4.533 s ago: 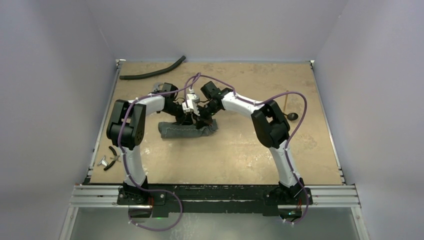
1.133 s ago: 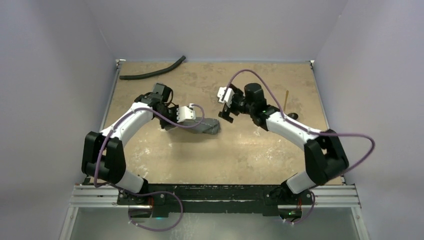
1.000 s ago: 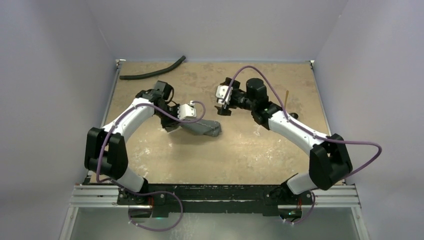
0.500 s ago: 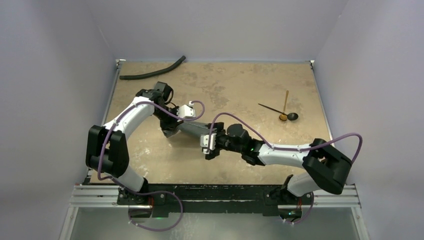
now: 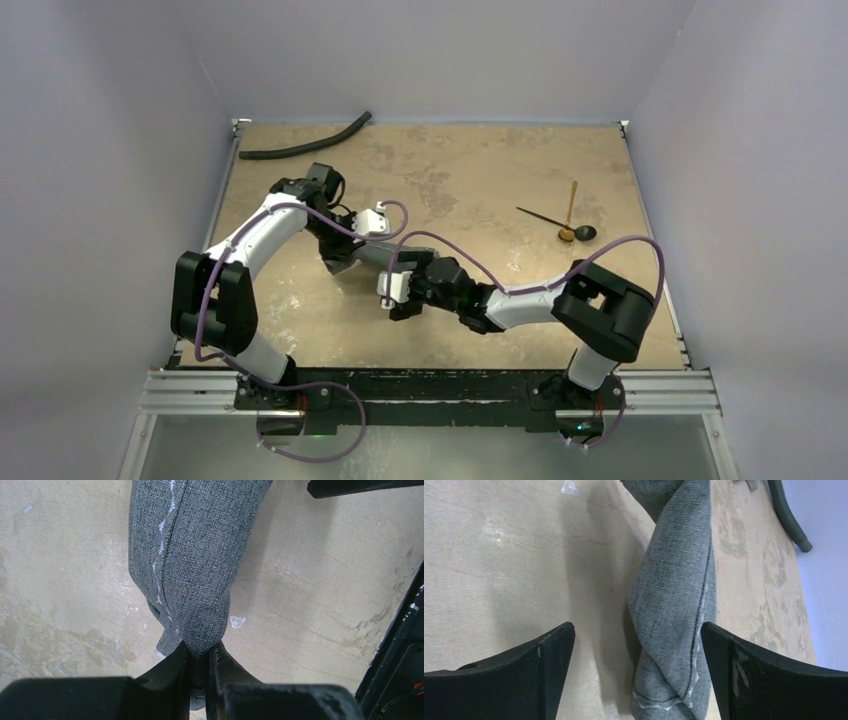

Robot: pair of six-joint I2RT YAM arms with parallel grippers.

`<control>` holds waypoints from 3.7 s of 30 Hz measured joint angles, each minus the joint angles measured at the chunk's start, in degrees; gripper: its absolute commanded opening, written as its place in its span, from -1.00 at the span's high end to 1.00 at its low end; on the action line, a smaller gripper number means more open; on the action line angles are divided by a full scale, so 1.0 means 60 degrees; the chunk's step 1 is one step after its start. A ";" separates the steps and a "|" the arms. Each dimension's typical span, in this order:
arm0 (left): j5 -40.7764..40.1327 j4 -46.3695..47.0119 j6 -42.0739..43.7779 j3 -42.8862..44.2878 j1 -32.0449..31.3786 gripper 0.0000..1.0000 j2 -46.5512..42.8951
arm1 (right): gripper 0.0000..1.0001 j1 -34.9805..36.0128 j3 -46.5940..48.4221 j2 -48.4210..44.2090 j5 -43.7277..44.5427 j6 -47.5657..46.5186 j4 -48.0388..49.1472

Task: Fold the napkin into a case and place the utensils inside
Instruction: Pick up the smaller rectangle-folded napkin from the center of the board, then turn over the smaller rectangle folded napkin at the center of the board.

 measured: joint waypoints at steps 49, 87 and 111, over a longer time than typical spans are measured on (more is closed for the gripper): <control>0.3071 -0.3799 0.1956 -0.0736 -0.0324 1.00 0.1202 | 0.46 -0.2685 0.4477 0.0532 -0.7592 -0.1679 -1.2699; 0.1220 -0.0528 -0.0131 0.0288 0.0375 -0.92 0.2659 | -0.98 -0.4317 0.7362 0.3654 -0.7406 -0.1173 -1.3642; 0.2353 -0.0211 -0.0550 0.1195 0.1756 -0.97 0.3195 | -0.98 -0.5031 0.4590 0.0335 -0.3876 0.2138 -1.0397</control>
